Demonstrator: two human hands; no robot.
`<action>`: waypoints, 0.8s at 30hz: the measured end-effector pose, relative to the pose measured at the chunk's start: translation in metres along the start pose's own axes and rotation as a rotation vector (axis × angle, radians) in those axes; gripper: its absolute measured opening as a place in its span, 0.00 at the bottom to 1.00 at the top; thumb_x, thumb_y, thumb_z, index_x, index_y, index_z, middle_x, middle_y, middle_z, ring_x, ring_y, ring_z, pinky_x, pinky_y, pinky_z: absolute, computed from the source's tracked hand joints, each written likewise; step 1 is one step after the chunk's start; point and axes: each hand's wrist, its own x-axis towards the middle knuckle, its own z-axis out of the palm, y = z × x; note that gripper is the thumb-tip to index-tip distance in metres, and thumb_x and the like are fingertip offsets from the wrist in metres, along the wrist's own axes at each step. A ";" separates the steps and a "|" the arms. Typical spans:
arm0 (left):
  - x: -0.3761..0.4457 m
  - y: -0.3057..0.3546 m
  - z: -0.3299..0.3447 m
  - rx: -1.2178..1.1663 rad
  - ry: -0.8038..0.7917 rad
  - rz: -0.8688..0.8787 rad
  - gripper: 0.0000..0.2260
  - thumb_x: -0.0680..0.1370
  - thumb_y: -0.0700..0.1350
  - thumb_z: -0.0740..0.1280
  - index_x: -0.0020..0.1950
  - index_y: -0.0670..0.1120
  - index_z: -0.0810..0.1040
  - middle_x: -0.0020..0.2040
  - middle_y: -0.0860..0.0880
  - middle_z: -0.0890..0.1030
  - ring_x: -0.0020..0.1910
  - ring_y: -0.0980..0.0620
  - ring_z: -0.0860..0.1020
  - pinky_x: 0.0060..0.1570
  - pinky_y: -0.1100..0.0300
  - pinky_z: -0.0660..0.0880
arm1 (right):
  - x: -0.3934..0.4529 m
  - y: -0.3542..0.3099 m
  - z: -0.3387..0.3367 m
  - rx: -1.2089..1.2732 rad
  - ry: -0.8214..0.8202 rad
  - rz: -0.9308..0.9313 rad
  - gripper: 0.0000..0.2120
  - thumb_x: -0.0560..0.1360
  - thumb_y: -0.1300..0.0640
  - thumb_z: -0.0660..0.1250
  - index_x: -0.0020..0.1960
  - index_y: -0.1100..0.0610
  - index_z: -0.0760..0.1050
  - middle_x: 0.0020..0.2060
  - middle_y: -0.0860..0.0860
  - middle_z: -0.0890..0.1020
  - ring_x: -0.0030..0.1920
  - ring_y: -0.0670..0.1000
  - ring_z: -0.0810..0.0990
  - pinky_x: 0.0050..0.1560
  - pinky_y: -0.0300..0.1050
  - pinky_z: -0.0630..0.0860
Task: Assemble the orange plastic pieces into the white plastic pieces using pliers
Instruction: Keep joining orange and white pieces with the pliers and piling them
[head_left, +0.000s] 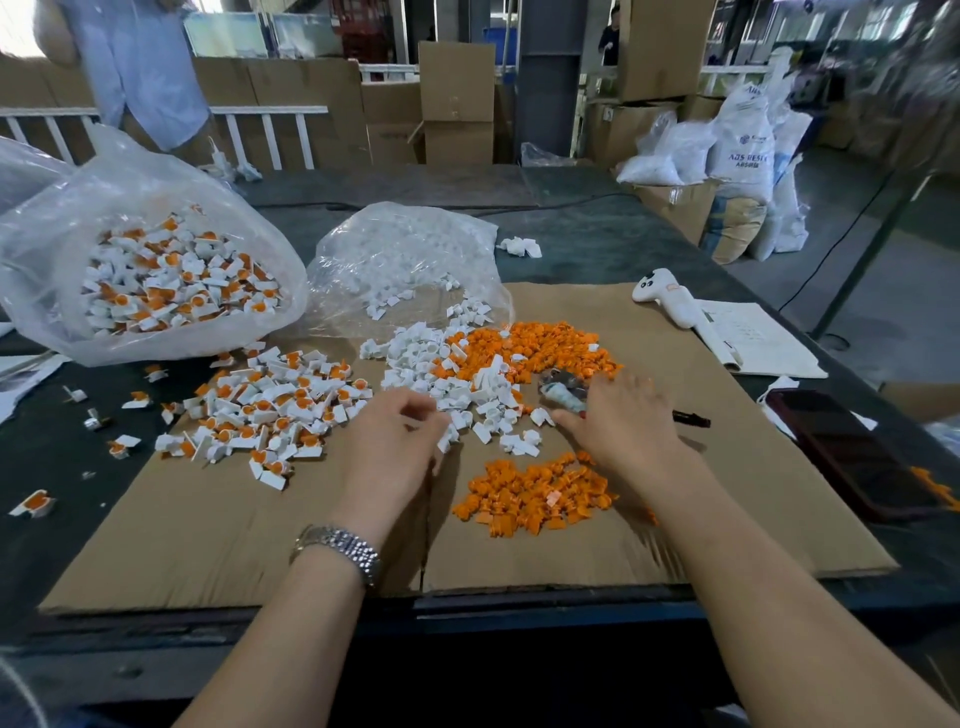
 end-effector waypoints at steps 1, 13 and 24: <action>0.002 0.001 0.005 0.061 -0.028 0.021 0.05 0.79 0.50 0.73 0.52 0.52 0.81 0.47 0.58 0.80 0.41 0.63 0.79 0.36 0.72 0.71 | 0.001 0.000 0.003 -0.012 0.008 -0.004 0.34 0.78 0.31 0.57 0.67 0.59 0.71 0.66 0.61 0.72 0.67 0.63 0.70 0.67 0.62 0.68; 0.009 -0.006 0.000 0.178 -0.121 0.054 0.09 0.81 0.45 0.71 0.60 0.48 0.84 0.52 0.54 0.80 0.43 0.62 0.78 0.41 0.68 0.75 | 0.001 0.001 0.007 0.046 -0.014 -0.002 0.33 0.79 0.32 0.54 0.68 0.58 0.70 0.68 0.60 0.69 0.69 0.61 0.66 0.66 0.62 0.66; 0.000 -0.003 -0.022 -0.083 -0.163 -0.100 0.04 0.80 0.43 0.72 0.54 0.49 0.86 0.50 0.53 0.84 0.43 0.59 0.81 0.36 0.69 0.71 | -0.034 -0.042 -0.016 0.327 -0.186 -0.373 0.14 0.71 0.44 0.77 0.51 0.52 0.82 0.48 0.47 0.82 0.48 0.48 0.80 0.44 0.45 0.76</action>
